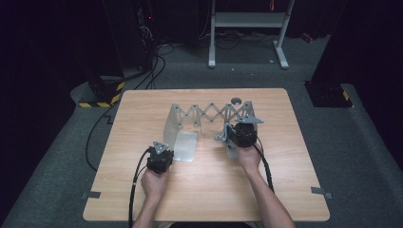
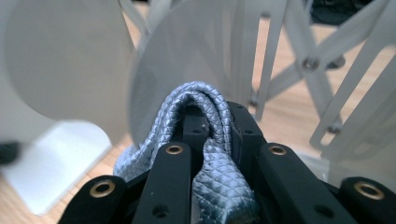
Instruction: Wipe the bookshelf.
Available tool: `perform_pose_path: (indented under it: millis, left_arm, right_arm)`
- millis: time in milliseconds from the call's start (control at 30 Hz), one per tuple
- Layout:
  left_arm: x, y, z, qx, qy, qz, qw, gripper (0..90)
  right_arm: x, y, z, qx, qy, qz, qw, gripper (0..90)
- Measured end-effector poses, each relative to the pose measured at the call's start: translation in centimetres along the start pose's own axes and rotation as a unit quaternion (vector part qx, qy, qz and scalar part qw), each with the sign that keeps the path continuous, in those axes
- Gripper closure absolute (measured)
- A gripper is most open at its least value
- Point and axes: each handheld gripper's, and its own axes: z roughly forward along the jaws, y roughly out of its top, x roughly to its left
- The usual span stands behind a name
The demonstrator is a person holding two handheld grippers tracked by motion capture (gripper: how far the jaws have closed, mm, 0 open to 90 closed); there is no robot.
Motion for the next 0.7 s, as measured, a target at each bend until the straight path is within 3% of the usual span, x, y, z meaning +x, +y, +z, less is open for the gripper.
perform_pose_path:
  millis: [200,400,533,700]
  left_arm:
    - [0.1,0.0,0.0,-0.001,-0.003,-0.004,1.0,84.5]
    - [0.1,0.0,0.0,-0.001,-0.005,-0.006,1.0,84.8]
    - [0.1,0.0,0.0,-0.001,-0.005,-0.006,1.0,84.8]
    - [0.1,0.0,0.0,-0.001,-0.004,-0.005,1.0,84.8]
  right_arm:
    - [-0.6,-1.7,2.7,0.054,-0.016,-0.001,0.9984,80.2]
    - [-1.1,-2.3,3.8,0.078,-0.015,0.002,0.9968,80.3]
    - [-1.2,-2.0,3.4,0.064,-0.011,0.006,0.9979,81.2]
    - [-0.7,-0.6,1.3,0.018,-0.002,-0.004,0.9998,81.1]
